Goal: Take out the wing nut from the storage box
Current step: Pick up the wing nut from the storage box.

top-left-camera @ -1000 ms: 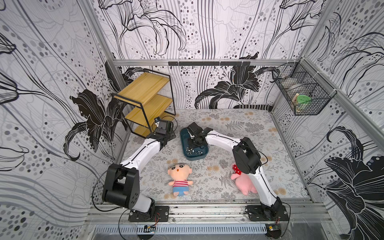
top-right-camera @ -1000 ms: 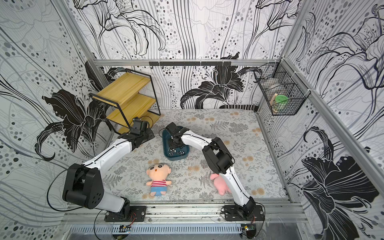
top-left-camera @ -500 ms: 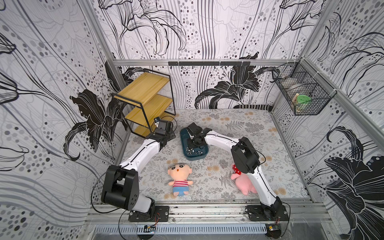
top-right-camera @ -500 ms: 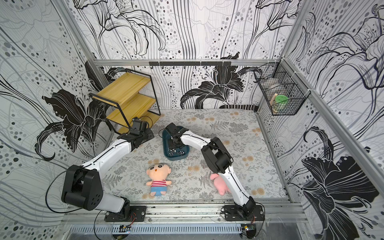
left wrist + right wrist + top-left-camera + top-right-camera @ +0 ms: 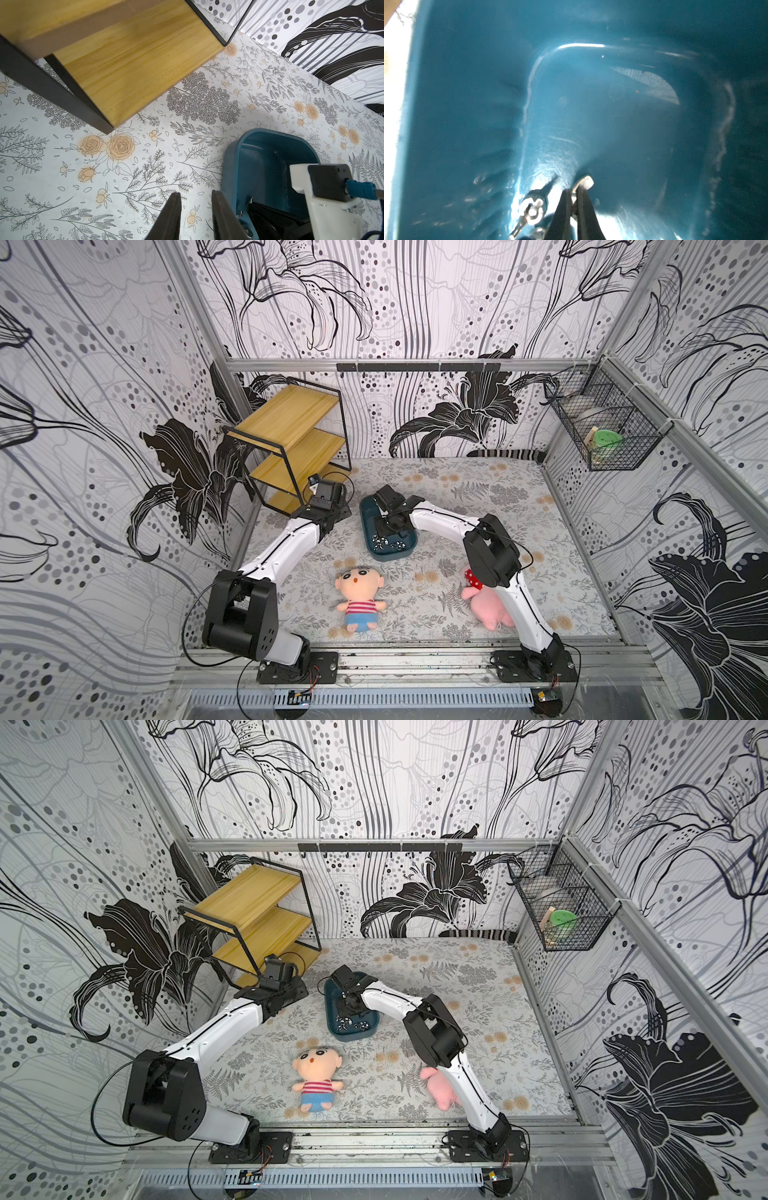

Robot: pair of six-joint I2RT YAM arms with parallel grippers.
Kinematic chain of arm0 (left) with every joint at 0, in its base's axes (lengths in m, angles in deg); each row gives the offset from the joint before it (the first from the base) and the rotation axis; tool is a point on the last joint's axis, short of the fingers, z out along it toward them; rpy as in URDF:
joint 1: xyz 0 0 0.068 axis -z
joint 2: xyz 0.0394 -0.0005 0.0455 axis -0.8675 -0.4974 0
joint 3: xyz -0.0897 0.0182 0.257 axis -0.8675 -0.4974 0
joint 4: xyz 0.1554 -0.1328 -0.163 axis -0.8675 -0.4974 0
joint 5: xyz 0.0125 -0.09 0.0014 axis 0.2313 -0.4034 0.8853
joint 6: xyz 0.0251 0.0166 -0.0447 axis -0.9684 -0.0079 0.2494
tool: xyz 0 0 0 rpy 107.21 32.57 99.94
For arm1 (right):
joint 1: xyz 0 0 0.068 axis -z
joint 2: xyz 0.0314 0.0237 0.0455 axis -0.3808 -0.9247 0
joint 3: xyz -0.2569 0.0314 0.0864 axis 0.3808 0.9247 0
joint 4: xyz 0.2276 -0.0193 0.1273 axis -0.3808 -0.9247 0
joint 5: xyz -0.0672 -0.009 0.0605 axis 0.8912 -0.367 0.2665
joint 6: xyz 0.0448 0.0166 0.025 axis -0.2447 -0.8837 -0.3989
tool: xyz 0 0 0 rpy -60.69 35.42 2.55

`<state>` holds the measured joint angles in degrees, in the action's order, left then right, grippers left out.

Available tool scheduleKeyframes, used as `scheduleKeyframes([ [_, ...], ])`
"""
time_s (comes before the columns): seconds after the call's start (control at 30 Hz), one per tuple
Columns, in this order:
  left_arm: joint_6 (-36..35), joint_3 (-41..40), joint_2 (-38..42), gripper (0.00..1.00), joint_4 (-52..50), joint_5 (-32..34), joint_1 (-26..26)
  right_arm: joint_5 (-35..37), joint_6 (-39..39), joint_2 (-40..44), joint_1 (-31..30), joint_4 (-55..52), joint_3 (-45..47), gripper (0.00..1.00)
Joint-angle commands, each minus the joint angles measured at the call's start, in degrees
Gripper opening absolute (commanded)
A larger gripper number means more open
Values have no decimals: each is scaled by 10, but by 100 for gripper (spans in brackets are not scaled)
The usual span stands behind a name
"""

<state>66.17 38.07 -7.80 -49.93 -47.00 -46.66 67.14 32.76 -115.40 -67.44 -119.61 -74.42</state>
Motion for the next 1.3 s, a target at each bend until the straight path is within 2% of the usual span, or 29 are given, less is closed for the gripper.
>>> scheduleKeyframes([
  [0.0,2,-2,12,32,14,7,3,21,-4,45,-4,-12,9,9],
  [0.43,2,2,12,32,14,4,3,46,9,126,6,-5,41,8],
  [0.97,1,16,-3,32,13,2,9,69,20,258,108,23,218,7],
  [1.27,1,31,-10,32,7,5,16,64,24,256,151,42,282,6],
])
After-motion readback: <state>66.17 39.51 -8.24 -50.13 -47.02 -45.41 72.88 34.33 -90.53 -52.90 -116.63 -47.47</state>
